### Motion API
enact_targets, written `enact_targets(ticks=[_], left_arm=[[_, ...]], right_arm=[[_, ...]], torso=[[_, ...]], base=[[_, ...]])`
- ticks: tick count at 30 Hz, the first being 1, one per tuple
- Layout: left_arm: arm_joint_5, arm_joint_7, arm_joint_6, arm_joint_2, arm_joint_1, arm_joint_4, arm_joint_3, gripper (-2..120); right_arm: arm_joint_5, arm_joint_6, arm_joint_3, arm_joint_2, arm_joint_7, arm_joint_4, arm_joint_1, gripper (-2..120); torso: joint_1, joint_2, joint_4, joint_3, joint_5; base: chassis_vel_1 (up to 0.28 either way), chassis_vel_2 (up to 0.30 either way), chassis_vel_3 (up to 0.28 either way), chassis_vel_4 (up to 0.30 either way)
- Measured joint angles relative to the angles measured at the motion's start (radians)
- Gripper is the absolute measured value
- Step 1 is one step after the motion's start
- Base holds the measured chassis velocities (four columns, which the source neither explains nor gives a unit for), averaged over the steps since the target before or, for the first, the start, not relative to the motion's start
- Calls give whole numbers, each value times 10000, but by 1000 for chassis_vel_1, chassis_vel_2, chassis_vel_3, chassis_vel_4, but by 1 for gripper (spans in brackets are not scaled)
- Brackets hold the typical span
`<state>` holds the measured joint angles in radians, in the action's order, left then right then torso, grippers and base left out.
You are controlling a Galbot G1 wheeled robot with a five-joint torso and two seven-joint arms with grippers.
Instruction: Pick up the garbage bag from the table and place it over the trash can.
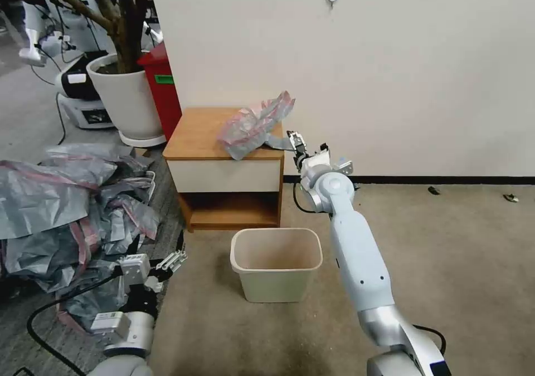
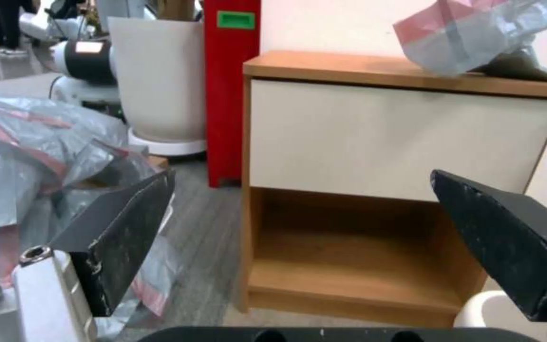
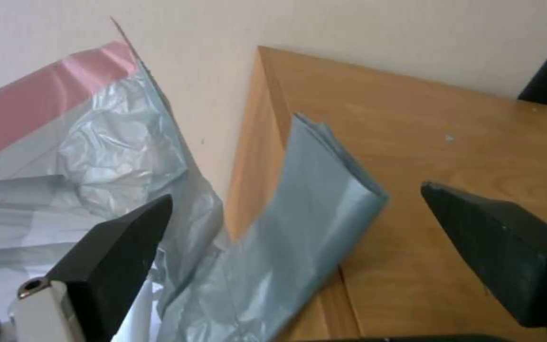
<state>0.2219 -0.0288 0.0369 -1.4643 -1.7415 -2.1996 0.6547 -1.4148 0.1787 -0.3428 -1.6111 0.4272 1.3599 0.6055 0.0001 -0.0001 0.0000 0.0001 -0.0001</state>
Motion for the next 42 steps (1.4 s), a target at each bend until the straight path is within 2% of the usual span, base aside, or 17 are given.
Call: enact_targets(ticks=[6, 14, 17, 21, 24, 26, 34, 36, 38, 42], left_arm=[[0, -14, 12, -12, 0, 6, 35, 100], [0, -29, 60, -26, -19, 17, 56, 100], [0, -40, 65, -23, -18, 39, 72, 100], [-1, -48, 74, -22, -6, 70, 72, 100], [-4, -133, 80, -7, 37, 122, 87, 100], [-5, -152, 81, -6, 38, 126, 90, 100], [-12, -313, 113, -28, 123, 206, 241, 100], [-10, -322, 113, -11, 128, 215, 262, 100], [1, -354, 113, 10, 152, 225, 311, 100], [4, -363, 113, -20, 151, 229, 316, 100]], right_arm=[[18, 5, 49, 8, -7, -131, -157, 100], [74, 24, 102, 18, -22, -322, -296, 93], [142, 37, 110, 21, -41, -407, -350, 79], [175, 46, 105, 23, -45, -420, -354, 73], [273, 56, 119, 27, -52, -447, -388, 64], [298, 56, 121, 27, -54, -464, -405, 63], [417, 38, 53, 30, -81, -508, -478, 37], [425, 38, 51, 30, -83, -511, -478, 37], [457, 32, 47, 30, -93, -516, -478, 28], [527, 26, 66, 30, -140, -532, -478, 20]], torso=[[-1, 0, 0, -1, 1], [-1, 0, 0, -1, 1], [-1, 0, 0, -1, 0], [-1, 0, 0, 0, 1], [-1, 0, 0, -1, 0], [-1, 1, 0, 0, 1], [-1, 0, 0, 0, 1], [-1, 0, 0, 0, 0], [-1, 0, 0, 0, 0], [-1, 0, 0, 0, 0]], base=[[0, 0, 0, 0], [0, 0, 0, 0], [0, 0, 0, 0], [0, 0, 0, 0], [0, 0, 0, 0], [0, 0, 0, 0], [0, 0, 0, 0], [0, 0, 0, 0], [0, 0, 0, 0], [0, 0, 0, 0]])
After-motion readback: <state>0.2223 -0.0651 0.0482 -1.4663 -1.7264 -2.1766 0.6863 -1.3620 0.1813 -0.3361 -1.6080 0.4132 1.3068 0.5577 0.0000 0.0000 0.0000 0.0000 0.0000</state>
